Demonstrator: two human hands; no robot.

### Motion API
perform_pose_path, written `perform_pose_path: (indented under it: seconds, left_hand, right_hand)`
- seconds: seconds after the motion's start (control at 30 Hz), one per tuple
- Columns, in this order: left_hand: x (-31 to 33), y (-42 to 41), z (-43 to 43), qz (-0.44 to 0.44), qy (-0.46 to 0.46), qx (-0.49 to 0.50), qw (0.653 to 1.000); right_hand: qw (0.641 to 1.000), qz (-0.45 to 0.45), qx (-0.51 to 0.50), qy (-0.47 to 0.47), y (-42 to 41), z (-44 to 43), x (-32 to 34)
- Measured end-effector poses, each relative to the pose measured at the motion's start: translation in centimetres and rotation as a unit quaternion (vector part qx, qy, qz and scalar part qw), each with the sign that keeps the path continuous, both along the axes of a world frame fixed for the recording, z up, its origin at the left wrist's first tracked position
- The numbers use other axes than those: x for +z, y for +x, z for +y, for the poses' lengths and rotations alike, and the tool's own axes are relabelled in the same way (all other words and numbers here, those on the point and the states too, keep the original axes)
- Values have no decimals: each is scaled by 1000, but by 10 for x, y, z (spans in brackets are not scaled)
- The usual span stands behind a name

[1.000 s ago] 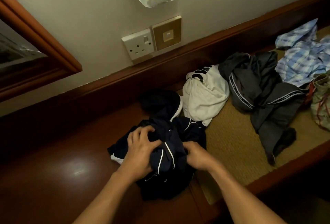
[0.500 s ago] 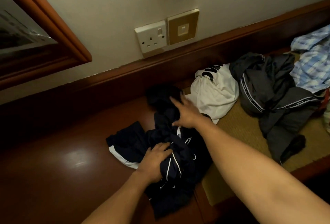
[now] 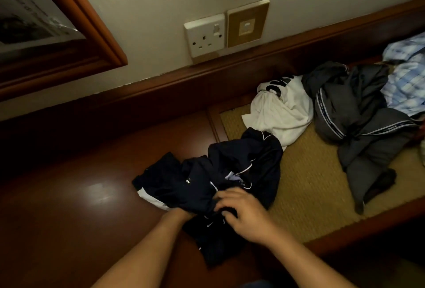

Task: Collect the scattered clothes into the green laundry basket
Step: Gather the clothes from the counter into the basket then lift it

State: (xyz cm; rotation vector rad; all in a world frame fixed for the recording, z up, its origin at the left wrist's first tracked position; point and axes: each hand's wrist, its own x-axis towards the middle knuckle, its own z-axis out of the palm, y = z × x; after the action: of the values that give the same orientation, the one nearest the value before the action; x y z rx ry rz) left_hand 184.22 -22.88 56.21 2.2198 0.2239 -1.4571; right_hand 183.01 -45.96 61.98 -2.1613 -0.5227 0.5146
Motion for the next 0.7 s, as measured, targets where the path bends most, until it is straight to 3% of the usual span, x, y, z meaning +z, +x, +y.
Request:
perform_pose_path:
  seconds: [0.07,0.17,0.23,0.3,0.4,0.53,0.6,0.7]
  left_hand:
    - [13,12,-1,-83,-86,45,992]
    - [39,24,7,-183,-215,202,938]
    - [40,24,26,-257,-172,341,888]
    - [34,24,51,-323,-49,437,838]
    - [8,27,77,-207,15,462,862]
    - [44,29,39,-132,-138,493,849]
    - [63,32,14,-148,-182,467,853]
    - [81,31,-16,-285,-101,346,888]
  right_hand:
    - [998,53,-40,-4,-19,0,-22]
    - [994,65,-70,-43,-21,7,-32]
    - [994,52,-68,-62,-17,14,-32]
    - [994,44,-50,-82,-14,19,-29]
    - [993,29,-25,-111,-9,25,-24]
    - [987,6,-6,-158,-3,37,-19]
    - [982,32,-8,-186,1,42,-20]
    - [981,110,-15,-159,8,39,-24]
